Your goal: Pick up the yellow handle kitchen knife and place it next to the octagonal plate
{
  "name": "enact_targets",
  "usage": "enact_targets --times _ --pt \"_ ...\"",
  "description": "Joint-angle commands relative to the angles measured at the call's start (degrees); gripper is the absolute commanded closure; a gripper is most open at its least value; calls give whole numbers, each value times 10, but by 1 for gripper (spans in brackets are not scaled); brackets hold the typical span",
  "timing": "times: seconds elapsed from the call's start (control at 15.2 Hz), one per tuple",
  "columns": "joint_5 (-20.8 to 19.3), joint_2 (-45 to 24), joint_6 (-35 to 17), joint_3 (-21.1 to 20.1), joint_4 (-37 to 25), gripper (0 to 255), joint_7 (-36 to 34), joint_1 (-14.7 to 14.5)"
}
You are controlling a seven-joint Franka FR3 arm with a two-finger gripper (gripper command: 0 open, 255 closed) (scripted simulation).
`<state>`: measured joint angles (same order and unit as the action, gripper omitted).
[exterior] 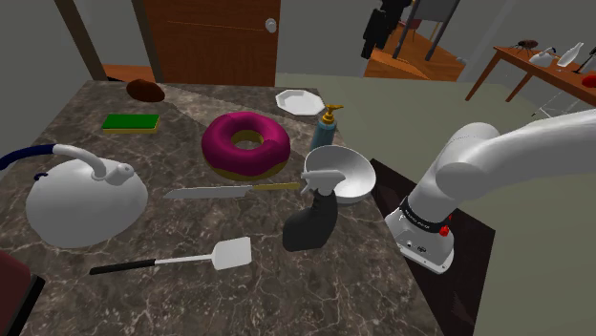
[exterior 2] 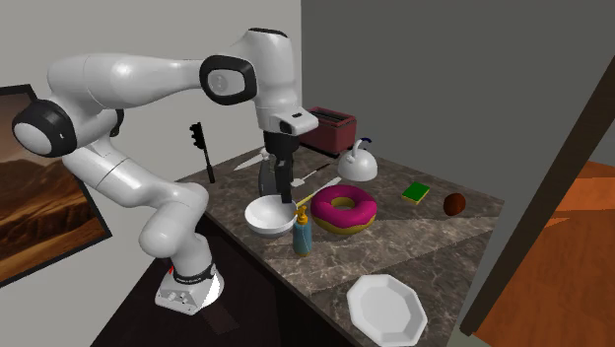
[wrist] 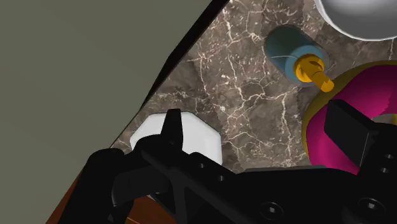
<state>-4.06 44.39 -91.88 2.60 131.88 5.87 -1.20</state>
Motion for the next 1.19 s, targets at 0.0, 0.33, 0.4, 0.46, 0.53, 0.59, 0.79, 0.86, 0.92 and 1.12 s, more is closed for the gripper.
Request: enact_targets --times 0.0,0.33,0.4,0.46,0.53,0.59,0.79,0.86,0.92,1.12 --pt "0 0 0 0 0 0 0 0" --pt "20 -58 -55 -31 6 0 -1 -33" --pt "24 -70 -65 -38 5 0 -1 -39" --pt "27 -83 -76 -44 5 0 -1 -45" --pt "31 -96 -86 -51 4 0 -1 -51" --pt "34 -109 -96 -57 2 0 -1 -57" --pt "42 -150 -126 -77 -5 0 -1 -75" --pt "44 -164 -135 -83 -8 0 -1 -81" --pt "46 -178 -144 -90 -11 0 -2 -86" --pt "50 -222 -171 -110 -24 0 -2 -102"
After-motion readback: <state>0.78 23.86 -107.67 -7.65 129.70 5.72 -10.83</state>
